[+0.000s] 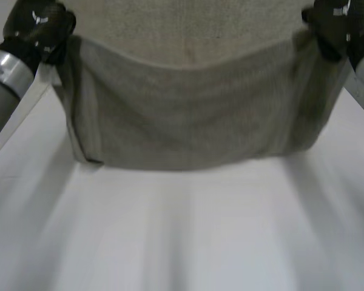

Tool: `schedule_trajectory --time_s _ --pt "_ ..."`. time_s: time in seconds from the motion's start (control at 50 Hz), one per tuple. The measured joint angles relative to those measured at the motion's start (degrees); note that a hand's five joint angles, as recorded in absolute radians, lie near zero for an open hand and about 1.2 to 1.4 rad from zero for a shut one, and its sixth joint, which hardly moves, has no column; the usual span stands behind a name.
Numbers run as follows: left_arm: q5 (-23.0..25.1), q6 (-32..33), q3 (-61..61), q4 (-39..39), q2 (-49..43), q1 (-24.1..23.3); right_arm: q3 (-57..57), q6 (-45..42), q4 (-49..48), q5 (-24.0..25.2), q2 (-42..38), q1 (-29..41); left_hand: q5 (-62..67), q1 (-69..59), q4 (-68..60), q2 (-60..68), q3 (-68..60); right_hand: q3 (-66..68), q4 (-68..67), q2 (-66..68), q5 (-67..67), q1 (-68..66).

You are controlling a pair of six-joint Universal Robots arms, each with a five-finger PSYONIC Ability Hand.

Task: Fold the towel.

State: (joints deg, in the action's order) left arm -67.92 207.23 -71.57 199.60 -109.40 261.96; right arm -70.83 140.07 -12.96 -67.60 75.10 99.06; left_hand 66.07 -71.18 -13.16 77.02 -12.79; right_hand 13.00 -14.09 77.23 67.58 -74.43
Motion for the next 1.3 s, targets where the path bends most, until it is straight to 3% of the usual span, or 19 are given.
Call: schedule_trajectory --time_s 0.1,0.2,0.38,0.6,0.72,0.9,1.04,1.18,1.3 --pt "-2.58 -2.5 6.74 1.37 -0.52 -1.58 4.07 2.55 -5.99 -1.3 1.69 1.29 0.0 0.0 0.0 0.0 0.0 0.0 0.0 0.0 0.0 0.0" --pt "-1.93 -7.25 7.29 2.5 3.2 -0.42 3.84 6.34 -7.26 0.42 3.8 0.63 0.0 0.0 0.0 0.01 0.0 0.0 0.0 0.0 0.0 0.0" --pt "5.35 -11.73 1.48 4.06 6.65 5.18 -1.08 8.79 -6.3 5.69 5.58 -0.99 0.0 0.0 0.0 0.02 0.0 0.0 0.0 0.0 0.0 0.0" --pt "16.55 -10.47 -14.49 3.6 6.41 9.57 -14.53 8.21 -3.16 16.75 7.41 -6.47 0.01 0.0 0.0 0.08 0.0 0.0 0.0 0.0 0.0 0.0" --pt "20.01 -8.56 -23.59 2.78 8.1 11.15 -22.61 7.41 -2.82 22.14 10.57 -9.94 0.01 0.0 0.0 0.09 0.0 0.0 0.0 0.0 0.0 0.0" --pt "24.26 -7.45 -30.99 -5.23 19.86 14.94 -26.79 8.24 2.31 28.45 21.04 -16.61 0.01 0.0 0.0 0.09 0.0 0.0 0.0 0.0 0.0 0.0" --pt "30.68 -9.84 -30.79 -13.4 29.67 22.47 -24.61 10.27 8.9 32.11 25.95 -20.12 0.01 0.0 0.0 0.09 0.0 0.0 0.0 0.0 0.0 0.0" --pt "33.56 -12.1 -30.76 -14.56 29.11 25.15 -24.47 9.53 9.54 33.09 23.82 -20.27 0.01 0.0 0.0 0.09 0.0 0.0 0.0 0.0 0.0 0.0" --pt "33.08 -11.94 -29.07 -14.29 21.46 21.92 -23.3 5.75 8.74 31.65 16.45 -18.53 0.01 0.0 0.0 0.09 0.0 0.0 0.0 0.0 0.0 0.0"
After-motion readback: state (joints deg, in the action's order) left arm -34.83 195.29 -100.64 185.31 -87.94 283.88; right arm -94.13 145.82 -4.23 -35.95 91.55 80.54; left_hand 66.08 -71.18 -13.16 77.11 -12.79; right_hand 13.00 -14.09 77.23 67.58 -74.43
